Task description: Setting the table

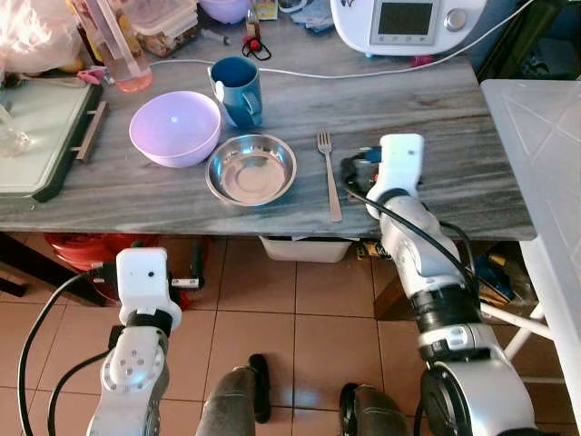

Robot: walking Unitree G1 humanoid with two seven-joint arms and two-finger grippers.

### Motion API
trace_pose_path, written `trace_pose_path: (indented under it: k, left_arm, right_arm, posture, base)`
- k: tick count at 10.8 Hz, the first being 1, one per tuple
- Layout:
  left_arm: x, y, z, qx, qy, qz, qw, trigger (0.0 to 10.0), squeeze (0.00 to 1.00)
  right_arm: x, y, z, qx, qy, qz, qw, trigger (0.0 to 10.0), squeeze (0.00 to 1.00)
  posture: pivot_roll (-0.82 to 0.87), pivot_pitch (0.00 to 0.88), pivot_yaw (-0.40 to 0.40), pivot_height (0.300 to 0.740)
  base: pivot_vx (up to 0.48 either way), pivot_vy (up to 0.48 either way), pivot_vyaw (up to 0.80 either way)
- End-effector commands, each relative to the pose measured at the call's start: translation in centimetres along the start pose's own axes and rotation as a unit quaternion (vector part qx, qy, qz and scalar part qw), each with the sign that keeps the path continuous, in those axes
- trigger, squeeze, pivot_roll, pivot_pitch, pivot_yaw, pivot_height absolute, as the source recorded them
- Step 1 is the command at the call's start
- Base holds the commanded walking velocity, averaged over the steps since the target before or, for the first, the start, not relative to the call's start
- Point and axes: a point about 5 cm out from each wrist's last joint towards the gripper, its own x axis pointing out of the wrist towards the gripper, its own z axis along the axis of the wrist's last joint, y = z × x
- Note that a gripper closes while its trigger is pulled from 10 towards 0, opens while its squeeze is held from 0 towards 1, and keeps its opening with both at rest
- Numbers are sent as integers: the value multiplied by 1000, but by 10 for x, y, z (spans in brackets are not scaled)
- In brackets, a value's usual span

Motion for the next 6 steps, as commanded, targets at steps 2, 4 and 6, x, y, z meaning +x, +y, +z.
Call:
trace_pose_path:
  k: [2,4,6]
  left_arm:
    - [-5,0,-2,2,8,-3,1000,10000,0]
    - [-3,2,-1,3,9,-1,1000,10000,0]
    - [-3,2,-2,2,10,0,1000,10000,0]
  right_arm:
    - [3,7,-1,0,18,22,1000,10000,1000]
    - [4,13,0,6,22,37,999,10000,1000]
    - [5,19,4,5,16,49,999,10000,1000]
  posture:
    - [92,248,45,740]
    - [95,251,42,740]
    - [95,248,40,740]
  base:
    - [0,0,0]
    - [0,0,0]
    - [0,0,0]
